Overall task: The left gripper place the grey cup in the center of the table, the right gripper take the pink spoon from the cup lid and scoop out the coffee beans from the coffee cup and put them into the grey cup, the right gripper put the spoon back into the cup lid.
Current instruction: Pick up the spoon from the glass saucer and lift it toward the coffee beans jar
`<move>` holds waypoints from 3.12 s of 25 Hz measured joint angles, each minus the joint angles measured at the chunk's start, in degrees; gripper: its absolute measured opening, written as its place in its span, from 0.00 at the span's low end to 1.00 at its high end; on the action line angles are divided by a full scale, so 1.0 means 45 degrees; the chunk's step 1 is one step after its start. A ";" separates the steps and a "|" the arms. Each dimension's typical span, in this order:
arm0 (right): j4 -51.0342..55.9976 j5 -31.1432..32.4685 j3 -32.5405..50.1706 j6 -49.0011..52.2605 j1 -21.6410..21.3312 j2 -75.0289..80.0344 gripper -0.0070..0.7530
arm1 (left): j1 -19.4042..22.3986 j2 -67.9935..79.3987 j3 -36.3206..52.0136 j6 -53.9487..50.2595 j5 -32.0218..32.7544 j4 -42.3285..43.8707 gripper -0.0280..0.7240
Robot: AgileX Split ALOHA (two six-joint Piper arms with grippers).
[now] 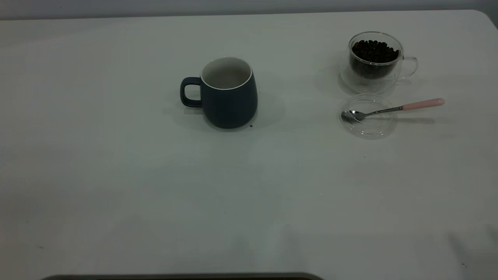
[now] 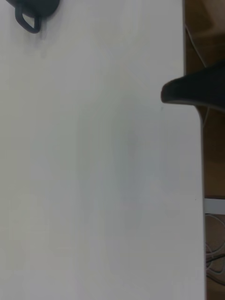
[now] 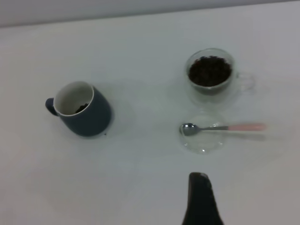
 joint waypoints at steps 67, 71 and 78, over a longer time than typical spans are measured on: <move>1.0568 0.5354 -1.0405 -1.2634 -0.5064 2.4358 0.75 | 0.0000 -0.0010 0.0000 0.0001 0.0000 0.0000 0.72; 1.0511 0.5539 -1.0405 -1.2634 -0.4955 2.4590 0.75 | 0.0000 -0.0010 0.0000 0.0001 0.0000 0.0000 0.72; 1.0550 0.5654 -1.0405 -1.2634 -0.4429 2.4681 0.75 | 0.0000 -0.0010 0.0000 0.0001 0.0000 0.0000 0.72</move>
